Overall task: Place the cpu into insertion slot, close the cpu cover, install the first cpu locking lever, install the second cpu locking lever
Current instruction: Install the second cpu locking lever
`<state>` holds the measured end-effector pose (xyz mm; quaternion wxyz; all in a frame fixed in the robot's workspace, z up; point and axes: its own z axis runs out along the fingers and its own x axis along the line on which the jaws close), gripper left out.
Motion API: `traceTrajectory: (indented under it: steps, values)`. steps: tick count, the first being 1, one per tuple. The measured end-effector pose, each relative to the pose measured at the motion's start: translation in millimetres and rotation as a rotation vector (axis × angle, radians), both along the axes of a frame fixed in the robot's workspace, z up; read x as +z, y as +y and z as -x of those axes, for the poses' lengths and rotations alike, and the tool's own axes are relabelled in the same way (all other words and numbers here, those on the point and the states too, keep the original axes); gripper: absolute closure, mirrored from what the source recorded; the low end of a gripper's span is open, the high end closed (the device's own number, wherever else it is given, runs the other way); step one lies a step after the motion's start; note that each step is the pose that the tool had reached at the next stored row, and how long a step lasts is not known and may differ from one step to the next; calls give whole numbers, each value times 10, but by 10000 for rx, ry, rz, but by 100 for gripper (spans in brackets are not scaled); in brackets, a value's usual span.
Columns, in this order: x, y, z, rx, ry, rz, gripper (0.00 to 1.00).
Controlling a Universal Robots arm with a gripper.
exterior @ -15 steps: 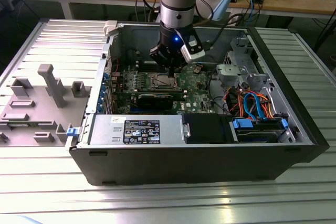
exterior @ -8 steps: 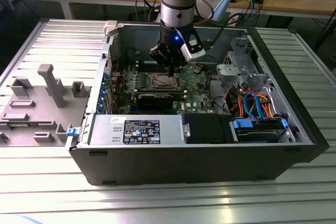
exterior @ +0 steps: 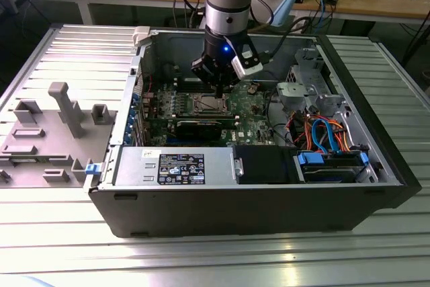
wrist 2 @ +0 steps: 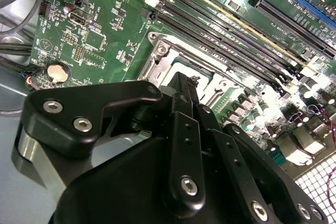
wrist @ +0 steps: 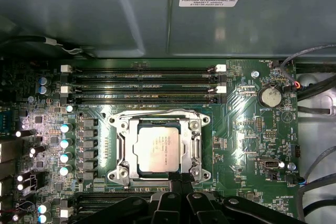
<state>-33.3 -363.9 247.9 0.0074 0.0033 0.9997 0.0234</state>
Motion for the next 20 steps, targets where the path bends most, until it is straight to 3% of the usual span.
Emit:
traceTrajectory:
  steps: [1,2,4,6,8,9,13,16,20]
  values:
    - [0,0,-4,3,16,-1,89]
    - [-1,0,-11,0,98,-1,89]
    - [0,-1,-24,1,166,-3,89]
    - [-1,-39,-28,1,238,-60,89]
    - [-8,-119,-28,2,244,-118,89]
    - [-11,-137,-28,2,247,-120,89]
    - [-48,-170,-21,46,247,-189,89]
    - [-75,-179,-9,357,250,-228,89]
    - [-107,-242,12,394,290,-233,89]
